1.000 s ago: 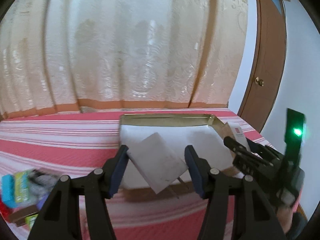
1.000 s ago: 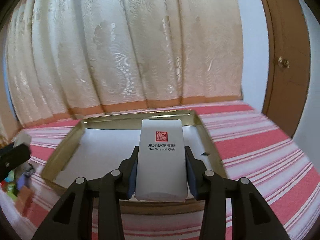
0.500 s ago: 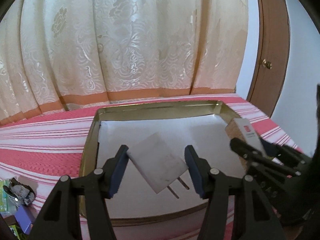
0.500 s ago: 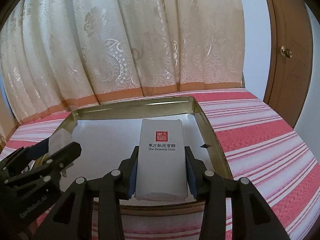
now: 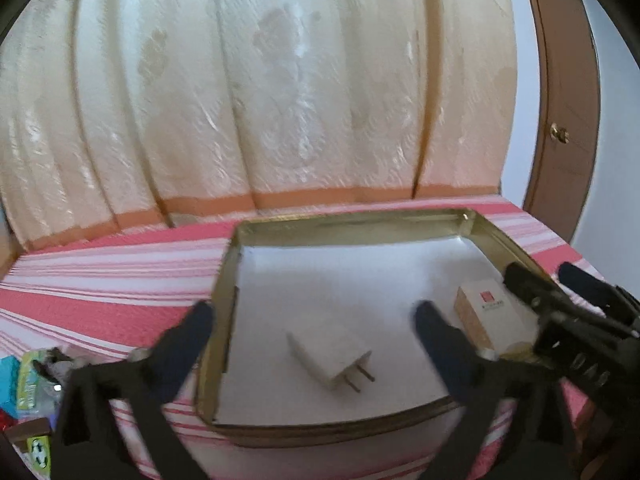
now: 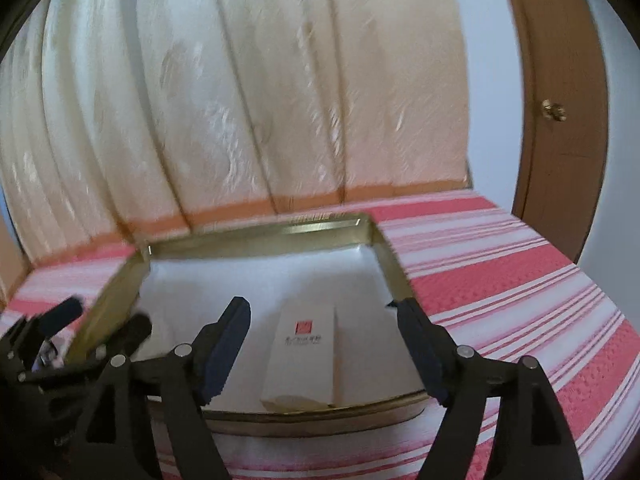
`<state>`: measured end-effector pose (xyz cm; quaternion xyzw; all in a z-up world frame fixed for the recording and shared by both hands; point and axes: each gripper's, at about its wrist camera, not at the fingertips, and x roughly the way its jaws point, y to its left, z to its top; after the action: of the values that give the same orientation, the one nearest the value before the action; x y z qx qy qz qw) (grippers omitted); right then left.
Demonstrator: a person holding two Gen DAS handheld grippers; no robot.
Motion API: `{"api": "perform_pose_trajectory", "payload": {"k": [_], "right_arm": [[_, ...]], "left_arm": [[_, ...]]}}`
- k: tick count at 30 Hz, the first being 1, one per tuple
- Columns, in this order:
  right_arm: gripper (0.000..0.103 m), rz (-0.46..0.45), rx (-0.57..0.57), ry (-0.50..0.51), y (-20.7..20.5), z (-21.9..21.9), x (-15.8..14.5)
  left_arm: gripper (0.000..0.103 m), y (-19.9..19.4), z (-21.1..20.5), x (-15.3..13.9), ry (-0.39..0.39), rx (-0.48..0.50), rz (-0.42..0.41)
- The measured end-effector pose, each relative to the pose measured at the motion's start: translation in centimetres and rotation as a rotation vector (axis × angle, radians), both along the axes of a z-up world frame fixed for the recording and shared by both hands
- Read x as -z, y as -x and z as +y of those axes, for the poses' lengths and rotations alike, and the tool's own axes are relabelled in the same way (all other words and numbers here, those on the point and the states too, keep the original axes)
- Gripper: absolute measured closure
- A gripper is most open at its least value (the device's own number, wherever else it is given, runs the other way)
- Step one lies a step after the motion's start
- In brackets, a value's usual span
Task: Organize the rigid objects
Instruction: 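Open both grippers to drop charger and card box into the tin, withdraw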
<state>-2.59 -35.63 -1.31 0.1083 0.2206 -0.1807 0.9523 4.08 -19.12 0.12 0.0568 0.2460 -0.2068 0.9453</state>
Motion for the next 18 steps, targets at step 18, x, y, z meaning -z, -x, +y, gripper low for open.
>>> {"api": "perform_pose_trajectory", "payload": {"k": [18], "right_arm": [[0.021,-0.133,0.098,0.033,2.4,0.3,-1.2]], "left_arm": [[0.0,1.7,2.3,-0.3,0.024,0.001,-0.007]]}}
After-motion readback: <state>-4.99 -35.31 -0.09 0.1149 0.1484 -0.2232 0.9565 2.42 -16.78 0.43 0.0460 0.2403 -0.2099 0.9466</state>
